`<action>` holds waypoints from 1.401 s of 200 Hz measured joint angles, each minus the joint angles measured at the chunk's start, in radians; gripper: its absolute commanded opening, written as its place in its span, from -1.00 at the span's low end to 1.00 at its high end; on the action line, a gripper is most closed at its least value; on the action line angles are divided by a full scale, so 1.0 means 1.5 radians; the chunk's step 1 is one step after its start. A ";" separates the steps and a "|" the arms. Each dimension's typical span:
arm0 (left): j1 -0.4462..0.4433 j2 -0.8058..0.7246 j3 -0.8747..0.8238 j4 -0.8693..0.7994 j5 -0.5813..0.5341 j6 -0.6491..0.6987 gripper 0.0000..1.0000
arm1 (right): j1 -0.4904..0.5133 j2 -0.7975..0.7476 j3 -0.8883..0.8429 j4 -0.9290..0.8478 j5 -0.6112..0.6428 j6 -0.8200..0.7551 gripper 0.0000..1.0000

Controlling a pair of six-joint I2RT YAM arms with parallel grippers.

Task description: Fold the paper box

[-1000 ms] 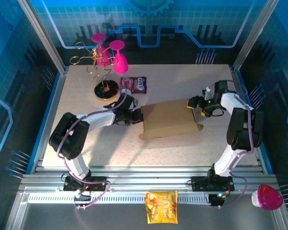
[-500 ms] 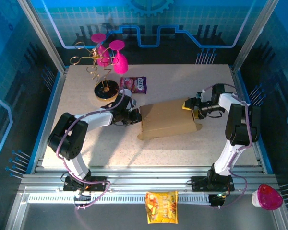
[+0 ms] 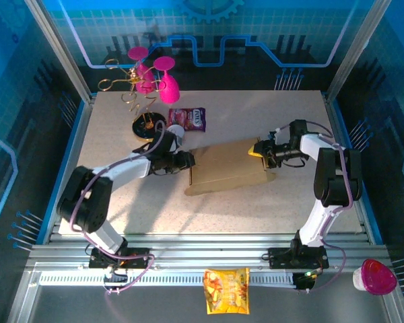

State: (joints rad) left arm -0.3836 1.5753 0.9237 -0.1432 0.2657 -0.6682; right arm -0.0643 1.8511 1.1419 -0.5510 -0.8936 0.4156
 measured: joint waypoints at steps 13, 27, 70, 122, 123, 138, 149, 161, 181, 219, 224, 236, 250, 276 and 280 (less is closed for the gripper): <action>0.010 -0.082 -0.032 0.021 -0.024 -0.018 0.55 | 0.001 -0.007 -0.004 0.002 -0.004 0.031 -0.02; 0.036 -0.169 -0.075 0.056 -0.033 -0.057 0.58 | 0.001 -0.014 -0.009 0.002 -0.009 0.071 -0.03; 0.129 -0.197 -0.116 0.036 -0.008 -0.185 0.62 | 0.003 -0.033 -0.025 -0.035 -0.021 0.174 -0.04; 0.131 -0.125 -0.115 0.010 0.082 -0.286 0.73 | 0.004 -0.052 -0.044 -0.076 -0.038 0.250 -0.05; 0.131 -0.124 -0.115 0.011 0.083 -0.288 0.73 | 0.004 -0.052 -0.044 -0.077 -0.038 0.251 -0.05; 0.131 -0.085 -0.116 0.028 0.113 -0.328 0.74 | 0.006 -0.052 -0.047 -0.081 -0.045 0.260 -0.05; 0.131 -0.064 -0.118 0.047 0.129 -0.360 0.74 | 0.009 -0.052 -0.049 -0.083 -0.049 0.265 -0.05; 0.131 -0.050 -0.122 0.067 0.141 -0.388 0.74 | 0.011 -0.051 -0.052 -0.083 -0.055 0.272 -0.05; 0.127 -0.038 -0.127 0.102 0.156 -0.431 0.74 | 0.013 -0.043 -0.058 -0.076 -0.067 0.285 -0.06; 0.099 -0.004 -0.130 0.177 0.171 -0.500 0.74 | 0.013 -0.013 -0.060 -0.066 -0.085 0.298 -0.07; 0.094 -0.001 -0.132 0.187 0.171 -0.509 0.74 | 0.013 -0.010 -0.060 -0.064 -0.088 0.300 -0.07; 0.084 0.006 -0.141 0.210 0.174 -0.531 0.74 | 0.013 -0.003 -0.061 -0.056 -0.093 0.305 -0.07; 0.077 0.010 -0.154 0.229 0.178 -0.552 0.73 | 0.013 0.004 -0.062 -0.047 -0.098 0.312 -0.08; 0.071 0.011 -0.176 0.260 0.183 -0.596 0.70 | 0.013 0.015 -0.062 -0.036 -0.107 0.322 -0.09; 0.071 0.011 -0.178 0.266 0.183 -0.602 0.69 | 0.013 0.017 -0.062 -0.035 -0.108 0.322 -0.09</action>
State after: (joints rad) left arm -0.2768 1.5925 0.6567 0.2558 0.5404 -1.5711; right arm -0.0441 1.8759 1.0489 -0.6033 -1.0561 0.8989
